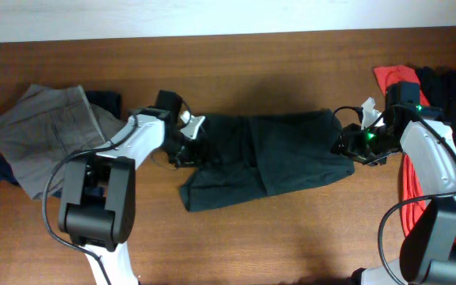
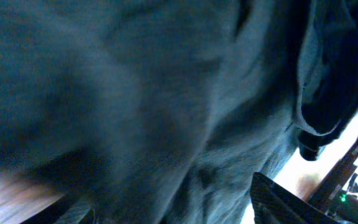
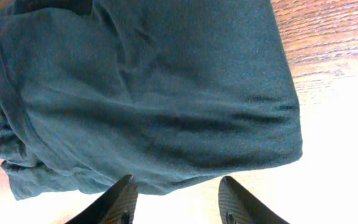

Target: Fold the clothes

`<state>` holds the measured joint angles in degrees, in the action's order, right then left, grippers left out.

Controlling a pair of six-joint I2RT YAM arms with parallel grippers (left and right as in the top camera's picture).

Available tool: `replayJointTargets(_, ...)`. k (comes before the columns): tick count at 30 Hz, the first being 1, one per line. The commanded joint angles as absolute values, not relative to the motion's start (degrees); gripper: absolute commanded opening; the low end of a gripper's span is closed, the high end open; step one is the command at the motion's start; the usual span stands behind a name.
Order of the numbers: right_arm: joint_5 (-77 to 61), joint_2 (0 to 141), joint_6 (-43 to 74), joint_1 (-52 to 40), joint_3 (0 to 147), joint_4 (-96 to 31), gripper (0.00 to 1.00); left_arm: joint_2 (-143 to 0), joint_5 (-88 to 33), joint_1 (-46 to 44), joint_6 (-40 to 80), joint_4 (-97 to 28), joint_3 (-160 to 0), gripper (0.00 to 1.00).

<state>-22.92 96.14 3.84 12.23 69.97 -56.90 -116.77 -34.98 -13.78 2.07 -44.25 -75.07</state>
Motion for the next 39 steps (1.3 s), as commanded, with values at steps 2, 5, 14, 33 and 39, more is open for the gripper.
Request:
replayJointTargets(2, -24.3, 94.7, 3.2, 12.5, 70.4, -57.5, 0.47, -119.1, -33.9, -16.0, 4.3, -42.6, -73.9, 0.53)
replayJointTargets(5, -26.2, 94.7, 3.2, 12.5, 70.4, -57.5, 0.47, -119.1, -33.2, -15.8, 4.3, -42.0, -74.0, 0.12)
replayJointTargets(14, -26.8, 93.7, 3.2, 12.5, 70.4, -57.9, 0.47, -115.4, -28.0, -8.3, 1.8, -57.5, -80.9, 0.01)
replayJointTargets(33, -26.8, 92.2, 3.2, 12.5, 70.4, -57.9, 0.47, -112.1, -9.0, -16.5, -3.7, -79.0, -110.3, 0.01)
replayJointTargets(39, -26.8, 92.2, 3.2, 12.5, 70.4, -57.9, 0.47, -116.9, -4.7, -28.1, -1.2, -76.8, -110.3, 0.07)
